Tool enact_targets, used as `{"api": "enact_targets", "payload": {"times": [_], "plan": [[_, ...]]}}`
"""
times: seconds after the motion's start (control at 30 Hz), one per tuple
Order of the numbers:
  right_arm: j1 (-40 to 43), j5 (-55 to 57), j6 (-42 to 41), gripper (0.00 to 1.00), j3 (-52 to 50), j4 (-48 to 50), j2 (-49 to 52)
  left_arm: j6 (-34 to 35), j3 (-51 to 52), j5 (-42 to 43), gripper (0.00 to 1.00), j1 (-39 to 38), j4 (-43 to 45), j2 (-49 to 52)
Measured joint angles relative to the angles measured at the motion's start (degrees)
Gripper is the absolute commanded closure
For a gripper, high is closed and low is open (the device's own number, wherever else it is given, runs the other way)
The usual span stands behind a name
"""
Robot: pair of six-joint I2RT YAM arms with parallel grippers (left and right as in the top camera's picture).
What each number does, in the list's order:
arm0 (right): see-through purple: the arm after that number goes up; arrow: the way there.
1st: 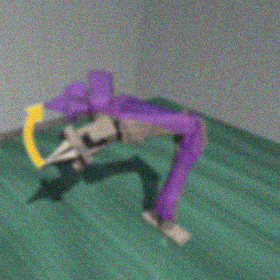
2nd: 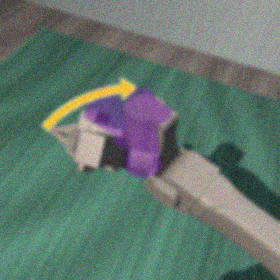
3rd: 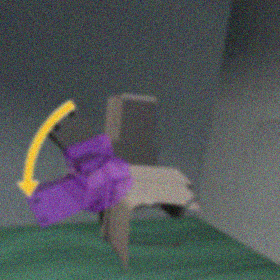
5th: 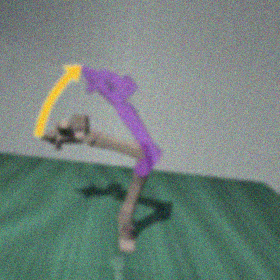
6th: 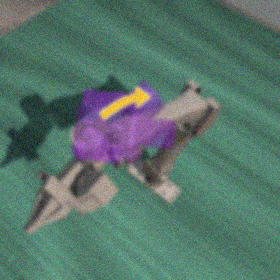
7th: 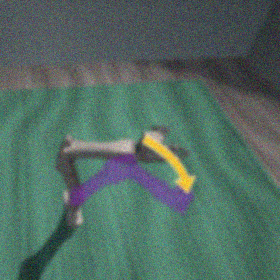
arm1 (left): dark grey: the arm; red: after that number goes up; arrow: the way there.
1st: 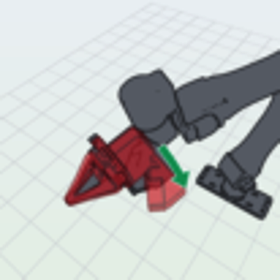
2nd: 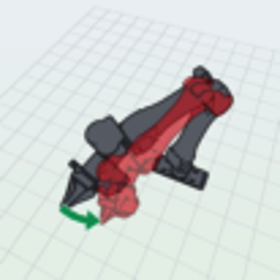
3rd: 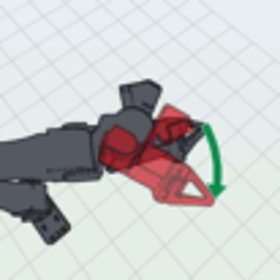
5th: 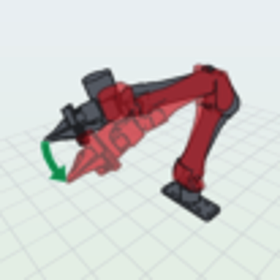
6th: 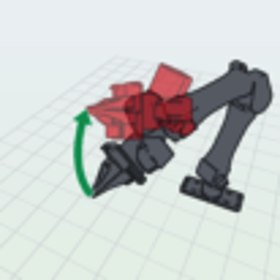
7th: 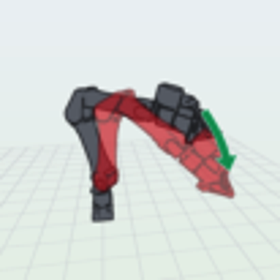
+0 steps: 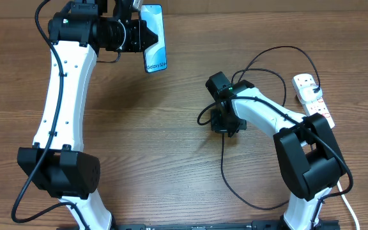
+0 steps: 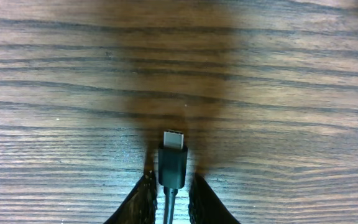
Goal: Plug charger to phone and switch on socket
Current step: 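Close the right gripper on the USB-C connector's cable end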
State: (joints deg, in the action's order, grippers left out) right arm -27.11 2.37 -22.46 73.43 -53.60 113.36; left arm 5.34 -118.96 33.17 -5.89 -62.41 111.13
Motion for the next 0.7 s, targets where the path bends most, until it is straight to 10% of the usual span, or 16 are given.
{"api": "enact_targets", "payload": {"times": [0.7], "plan": [[0.0,0.1,0.0,0.89,0.0,0.2,0.0,0.0,0.0,0.0,0.96,0.0,0.0,0.0]]}}
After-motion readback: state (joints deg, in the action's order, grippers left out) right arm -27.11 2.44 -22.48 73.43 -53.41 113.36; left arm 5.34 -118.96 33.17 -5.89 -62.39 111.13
